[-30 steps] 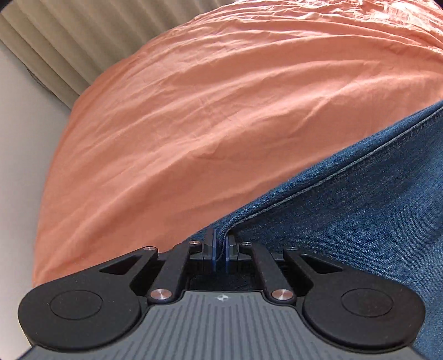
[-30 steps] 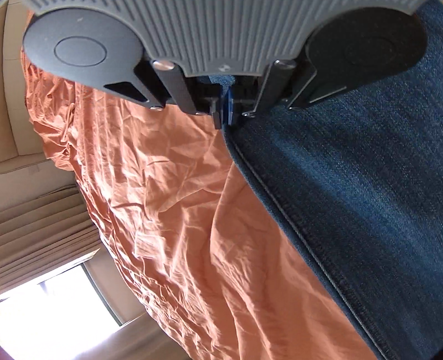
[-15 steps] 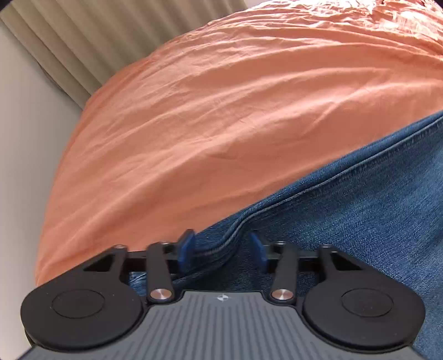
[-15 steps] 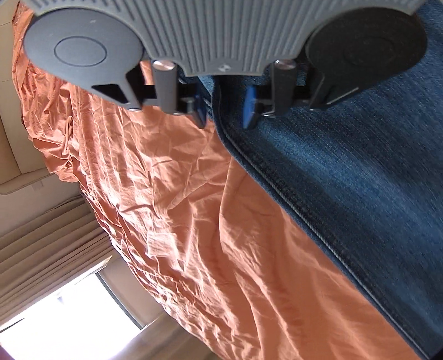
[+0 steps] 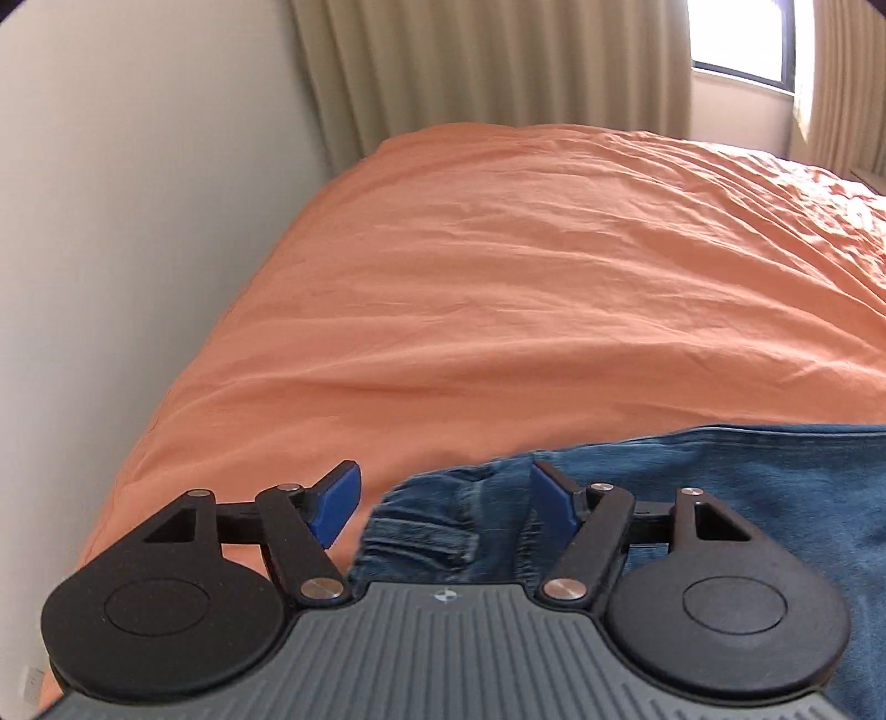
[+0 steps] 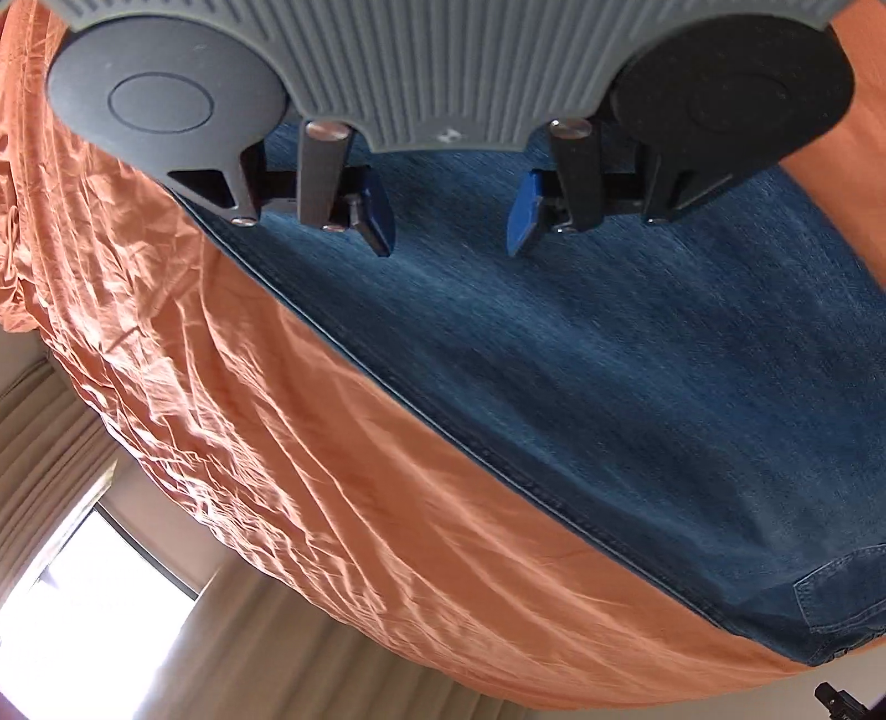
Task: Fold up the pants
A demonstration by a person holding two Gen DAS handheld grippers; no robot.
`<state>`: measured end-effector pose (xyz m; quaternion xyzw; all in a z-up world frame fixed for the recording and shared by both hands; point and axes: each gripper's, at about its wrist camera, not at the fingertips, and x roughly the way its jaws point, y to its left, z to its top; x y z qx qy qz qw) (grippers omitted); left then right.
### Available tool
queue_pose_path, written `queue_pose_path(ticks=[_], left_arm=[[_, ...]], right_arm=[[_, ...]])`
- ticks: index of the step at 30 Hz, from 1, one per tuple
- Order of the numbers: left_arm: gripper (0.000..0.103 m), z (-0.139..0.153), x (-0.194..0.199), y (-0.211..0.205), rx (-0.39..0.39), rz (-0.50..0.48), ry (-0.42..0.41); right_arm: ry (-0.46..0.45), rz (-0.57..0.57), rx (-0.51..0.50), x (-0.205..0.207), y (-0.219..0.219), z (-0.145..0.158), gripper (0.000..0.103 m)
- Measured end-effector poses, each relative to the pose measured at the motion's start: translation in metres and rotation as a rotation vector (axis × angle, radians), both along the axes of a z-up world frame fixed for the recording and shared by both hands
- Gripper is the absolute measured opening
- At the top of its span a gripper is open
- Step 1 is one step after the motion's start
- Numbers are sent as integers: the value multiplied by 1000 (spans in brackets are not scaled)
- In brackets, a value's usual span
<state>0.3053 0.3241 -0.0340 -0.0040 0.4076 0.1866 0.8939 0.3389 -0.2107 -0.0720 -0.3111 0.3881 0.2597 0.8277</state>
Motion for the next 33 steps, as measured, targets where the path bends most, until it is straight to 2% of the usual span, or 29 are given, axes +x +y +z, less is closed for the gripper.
queue_pose_path(ticks=[5, 9, 12, 13, 14, 16, 18, 19, 20, 24, 26, 28, 30, 33], left_arm=[[87, -39, 1, 44, -211, 64, 0], [91, -75, 10, 62, -322, 98, -5], [92, -92, 19, 65, -362, 109, 14], [89, -94, 22, 65, -366, 106, 19], [78, -93, 24, 63, -363, 87, 24], [65, -87, 27, 53, -308, 51, 34], [53, -76, 27, 35, -198, 8, 46], [44, -69, 24, 26, -142, -11, 38], [28, -61, 21, 19, -101, -40, 23], [25, -31, 8, -8, 85, -145, -38], [25, -37, 16, -7, 122, -143, 11], [26, -58, 26, -4, 130, -131, 87], [32, -74, 33, -7, 157, -130, 124], [52, -70, 39, -12, 196, -108, 131]], right_arm=[[22, -23, -1, 3, 25, -7, 41], [29, -34, -25, 7, 34, -12, 41], [33, -43, -44, 14, 36, -16, 42], [33, -46, -49, 15, 37, -17, 42], [32, -49, -56, 15, 39, -18, 42], [25, -52, -67, 17, 42, -20, 43], [21, -56, -75, 18, 42, -21, 44], [17, -58, -77, 17, 43, -21, 44], [14, -60, -79, 16, 44, -21, 44], [-6, -67, -91, 8, 45, -21, 44], [-8, -80, -94, 8, 47, -22, 44], [-8, -90, -103, 9, 50, -23, 44], [-9, -93, -122, 7, 52, -21, 44], [-10, -97, -136, 3, 54, -16, 44]])
